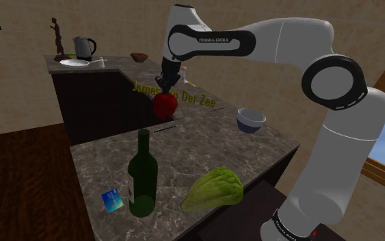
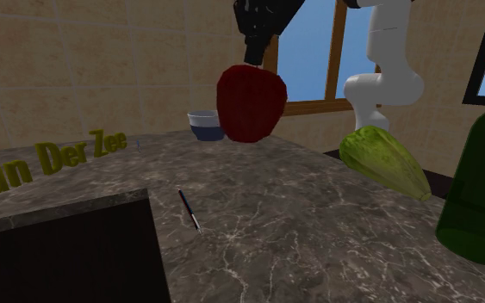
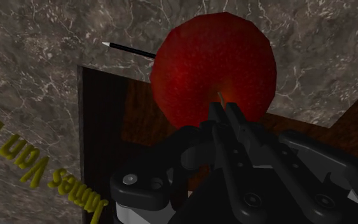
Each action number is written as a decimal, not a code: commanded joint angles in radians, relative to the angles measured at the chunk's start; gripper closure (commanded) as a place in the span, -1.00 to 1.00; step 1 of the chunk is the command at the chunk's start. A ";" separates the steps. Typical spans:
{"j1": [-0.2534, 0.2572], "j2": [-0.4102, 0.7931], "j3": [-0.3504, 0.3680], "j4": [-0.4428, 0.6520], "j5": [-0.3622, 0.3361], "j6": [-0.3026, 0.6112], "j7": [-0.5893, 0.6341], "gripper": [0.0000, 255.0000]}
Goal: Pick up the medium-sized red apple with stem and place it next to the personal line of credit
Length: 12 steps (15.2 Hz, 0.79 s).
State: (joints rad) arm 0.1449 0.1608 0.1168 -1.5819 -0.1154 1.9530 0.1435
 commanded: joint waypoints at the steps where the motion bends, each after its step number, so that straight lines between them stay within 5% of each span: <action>1: 0.026 0.016 0.015 0.007 -0.015 0.005 0.046 1.00; 12: 0.187 0.158 0.086 0.116 -0.105 0.004 0.295 1.00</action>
State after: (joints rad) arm 0.3137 0.2931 0.1977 -1.4895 -0.2090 1.9573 0.4129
